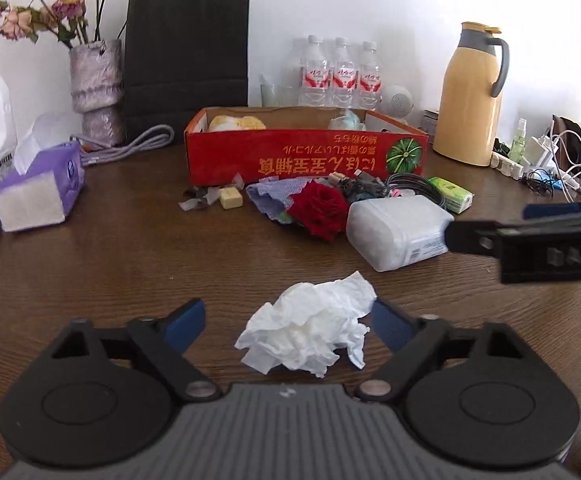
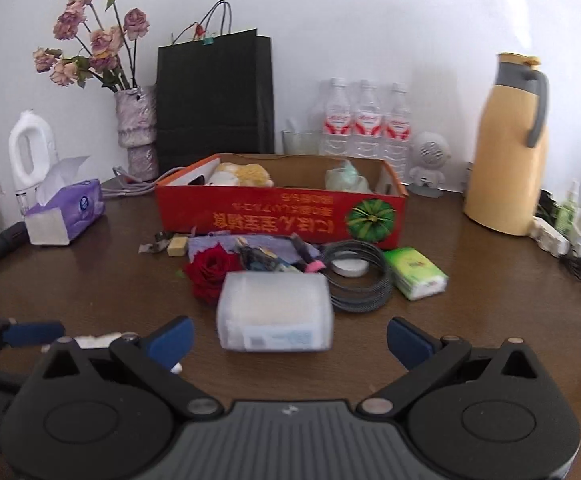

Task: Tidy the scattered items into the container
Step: 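Grasp the crumpled tissue with the left tool while the right tool grasps the white container, then carry the tissue and white container into the box and release both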

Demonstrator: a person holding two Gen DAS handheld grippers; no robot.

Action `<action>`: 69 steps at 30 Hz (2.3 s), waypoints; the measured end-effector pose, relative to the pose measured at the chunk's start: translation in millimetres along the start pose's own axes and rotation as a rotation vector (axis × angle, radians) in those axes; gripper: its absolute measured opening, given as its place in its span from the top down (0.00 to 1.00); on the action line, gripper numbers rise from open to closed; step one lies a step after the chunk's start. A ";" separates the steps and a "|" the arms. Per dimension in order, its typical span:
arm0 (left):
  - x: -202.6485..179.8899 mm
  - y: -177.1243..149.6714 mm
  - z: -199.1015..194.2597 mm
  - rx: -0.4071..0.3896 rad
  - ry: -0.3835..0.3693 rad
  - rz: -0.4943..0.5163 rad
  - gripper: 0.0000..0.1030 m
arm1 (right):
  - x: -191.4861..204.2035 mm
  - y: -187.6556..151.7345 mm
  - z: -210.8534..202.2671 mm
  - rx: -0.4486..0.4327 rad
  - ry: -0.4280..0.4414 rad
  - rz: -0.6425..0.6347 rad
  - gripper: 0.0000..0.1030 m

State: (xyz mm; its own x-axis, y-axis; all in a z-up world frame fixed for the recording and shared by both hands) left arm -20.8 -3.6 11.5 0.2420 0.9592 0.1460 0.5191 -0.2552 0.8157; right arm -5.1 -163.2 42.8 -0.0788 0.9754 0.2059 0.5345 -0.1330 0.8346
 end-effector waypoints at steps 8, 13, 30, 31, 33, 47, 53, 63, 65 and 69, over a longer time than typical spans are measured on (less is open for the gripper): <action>7.4 -3.6 -3.9 -0.013 -0.044 0.014 0.79 | 20.2 9.6 55.6 0.078 -0.050 -0.005 0.01; 18.9 -2.2 -16.6 -0.056 -0.010 -0.031 0.80 | 18.2 4.1 62.6 0.110 -0.076 -0.018 0.21; -7.9 -7.0 -78.5 -0.280 0.007 0.043 0.80 | -8.1 -28.3 -67.4 -0.063 -0.025 0.010 0.21; -8.8 -6.4 -80.2 -0.285 0.007 0.044 0.80 | -9.5 -29.0 -73.2 -0.078 -0.026 0.013 0.21; -8.3 -2.9 -83.6 -0.301 0.002 0.042 0.80 | -12.5 -27.8 -81.3 -0.098 -0.020 0.025 0.21; 51.8 145.9 12.0 -0.313 -0.005 0.044 0.79 | -28.7 122.9 -13.3 -0.207 0.078 0.081 0.21; 81.3 223.3 134.0 -0.108 0.021 -0.016 0.79 | -25.4 210.3 116.2 -0.030 0.190 0.146 0.21; 120.1 244.5 224.3 0.013 0.073 -0.025 0.79 | -11.1 212.9 315.3 0.277 0.075 0.176 0.21; 110.3 249.7 240.2 0.040 0.061 0.004 0.79 | -10.1 212.6 322.0 0.262 0.000 0.141 0.21; 97.8 250.8 277.1 0.138 -0.017 0.016 0.76 | 7.0 205.3 332.5 0.237 -0.175 -0.051 0.21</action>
State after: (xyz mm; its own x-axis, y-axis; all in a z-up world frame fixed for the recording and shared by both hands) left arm 360.3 -7.5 75.3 0.2643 0.9529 0.1486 0.6224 -0.2862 0.7285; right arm 383.9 -125.2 45.8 0.0243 0.9980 0.0585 0.7171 -0.0582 0.6946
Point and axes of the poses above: each gripper's, at about its wrist camera, not at the fingertips, and z roughly the way its jaws point, x to its left, y to its top, the point moved 1 cm from there along z, roughly the way its jaws point, and after that the axes turned 13 degrees about z, right-handed, at the moved point
